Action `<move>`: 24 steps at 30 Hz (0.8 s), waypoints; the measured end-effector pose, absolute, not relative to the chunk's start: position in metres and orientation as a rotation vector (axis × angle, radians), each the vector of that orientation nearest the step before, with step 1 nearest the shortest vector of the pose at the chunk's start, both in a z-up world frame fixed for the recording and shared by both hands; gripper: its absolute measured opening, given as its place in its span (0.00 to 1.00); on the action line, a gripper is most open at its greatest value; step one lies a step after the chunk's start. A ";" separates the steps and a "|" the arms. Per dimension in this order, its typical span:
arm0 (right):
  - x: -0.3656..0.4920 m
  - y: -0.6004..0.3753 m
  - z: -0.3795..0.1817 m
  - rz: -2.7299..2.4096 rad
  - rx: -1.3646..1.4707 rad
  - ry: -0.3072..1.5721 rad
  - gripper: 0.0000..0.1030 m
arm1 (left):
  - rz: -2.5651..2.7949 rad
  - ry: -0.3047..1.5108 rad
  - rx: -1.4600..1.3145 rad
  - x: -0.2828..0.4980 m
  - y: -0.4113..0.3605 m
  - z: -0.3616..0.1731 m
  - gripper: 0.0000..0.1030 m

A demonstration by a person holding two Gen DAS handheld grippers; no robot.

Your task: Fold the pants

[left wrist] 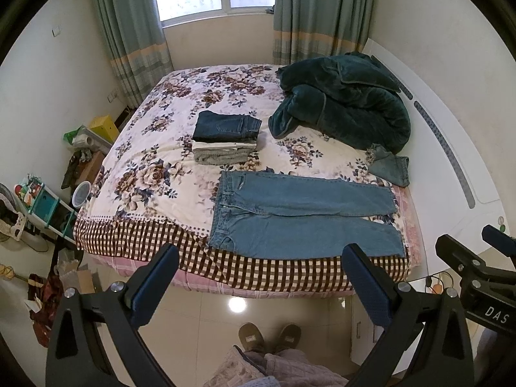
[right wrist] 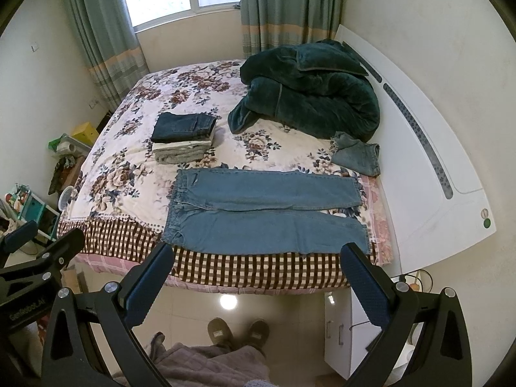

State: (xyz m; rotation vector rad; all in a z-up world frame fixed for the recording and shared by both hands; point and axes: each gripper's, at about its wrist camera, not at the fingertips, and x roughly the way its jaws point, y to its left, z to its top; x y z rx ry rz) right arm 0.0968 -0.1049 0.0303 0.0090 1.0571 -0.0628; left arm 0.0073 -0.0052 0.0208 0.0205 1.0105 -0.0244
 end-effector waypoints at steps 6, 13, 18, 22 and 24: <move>0.097 -0.105 0.030 -0.062 0.010 1.058 1.00 | -0.027 1.012 0.020 0.010 -0.005 0.021 1.00; 0.096 -0.106 0.029 -0.064 0.010 1.060 1.00 | -0.029 1.013 0.020 0.010 -0.004 0.021 1.00; 0.099 -0.100 0.034 -0.068 0.008 1.065 1.00 | -0.029 1.010 0.020 0.009 -0.005 0.020 1.00; 0.100 -0.099 0.034 -0.072 0.010 1.071 1.00 | -0.040 1.013 0.020 0.016 -0.006 0.019 1.00; 0.102 -0.098 0.033 -0.081 0.009 1.075 1.00 | -0.053 1.018 0.017 0.021 -0.005 0.016 1.00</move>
